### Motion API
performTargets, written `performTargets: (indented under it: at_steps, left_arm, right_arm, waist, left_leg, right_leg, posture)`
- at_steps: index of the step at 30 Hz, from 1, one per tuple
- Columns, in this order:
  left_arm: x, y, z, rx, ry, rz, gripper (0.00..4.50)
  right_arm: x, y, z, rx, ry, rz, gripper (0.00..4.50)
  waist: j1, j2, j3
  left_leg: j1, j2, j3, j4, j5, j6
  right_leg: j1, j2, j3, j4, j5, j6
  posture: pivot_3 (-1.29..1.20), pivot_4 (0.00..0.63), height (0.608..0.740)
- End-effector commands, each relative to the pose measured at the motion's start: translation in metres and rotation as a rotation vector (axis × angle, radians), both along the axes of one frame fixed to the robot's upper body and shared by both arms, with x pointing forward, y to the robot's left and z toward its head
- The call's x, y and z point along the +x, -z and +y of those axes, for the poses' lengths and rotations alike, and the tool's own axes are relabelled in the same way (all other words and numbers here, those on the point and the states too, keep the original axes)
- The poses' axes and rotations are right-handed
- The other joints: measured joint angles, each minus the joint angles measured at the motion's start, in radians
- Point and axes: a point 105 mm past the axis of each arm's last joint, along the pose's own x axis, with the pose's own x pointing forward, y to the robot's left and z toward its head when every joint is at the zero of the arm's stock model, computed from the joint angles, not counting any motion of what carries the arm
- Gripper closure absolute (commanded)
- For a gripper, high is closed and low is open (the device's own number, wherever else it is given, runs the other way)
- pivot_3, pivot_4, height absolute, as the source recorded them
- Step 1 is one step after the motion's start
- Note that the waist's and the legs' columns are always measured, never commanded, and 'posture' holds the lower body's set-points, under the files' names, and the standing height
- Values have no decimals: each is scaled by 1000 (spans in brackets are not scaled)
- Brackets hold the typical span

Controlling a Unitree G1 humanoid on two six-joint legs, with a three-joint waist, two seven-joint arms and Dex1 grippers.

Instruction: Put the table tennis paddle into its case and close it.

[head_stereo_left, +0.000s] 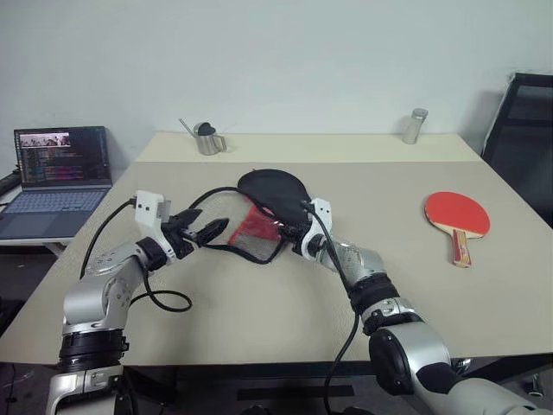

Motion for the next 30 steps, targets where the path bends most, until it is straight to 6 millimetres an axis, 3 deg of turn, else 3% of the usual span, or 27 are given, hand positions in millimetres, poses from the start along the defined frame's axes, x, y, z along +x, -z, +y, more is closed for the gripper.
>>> performTargets:
  at_steps: [1, 8, 15, 30]
  left_arm:
    - [-2, -17, -16, 9, 66, -60, 0]
    - [3, -22, -29, 0, 114, -74, 0]
    - [0, -24, -41, -1, 171, -74, 0]
    - [3, -24, -80, 4, 348, -69, 0]
  right_arm:
    - [-1, -23, 9, 104, 26, 3, 4486]
    - [-9, -30, 15, 221, 36, 67, 4486]
    - [-2, -34, -7, 213, 141, 57, 4486]
    - [-36, -26, -95, 73, 463, 81, 4486]
  waist:
    - [0, 0, 0]
    - [-1, 0, 0]
    - [0, 0, 0]
    - [2, 0, 0]
  left_leg:
    - [0, 0, 0, 0, 0, 0]
    - [0, 0, 1, 0, 0, 0]
    - [0, 0, 2, 0, 0, 0]
    - [-1, 1, 3, -1, 0, 0]
  right_leg:
    - [0, 0, 0, 0, 0, 0]
    - [0, 0, 1, 0, 0, 0]
    - [-1, 0, 1, 0, 0, 0]
    - [-3, 1, 4, 0, -2, 4]
  posture:
    - [0, 150, 740]
    - [0, 150, 740]
    - [0, 150, 740]
    - [0, 150, 740]
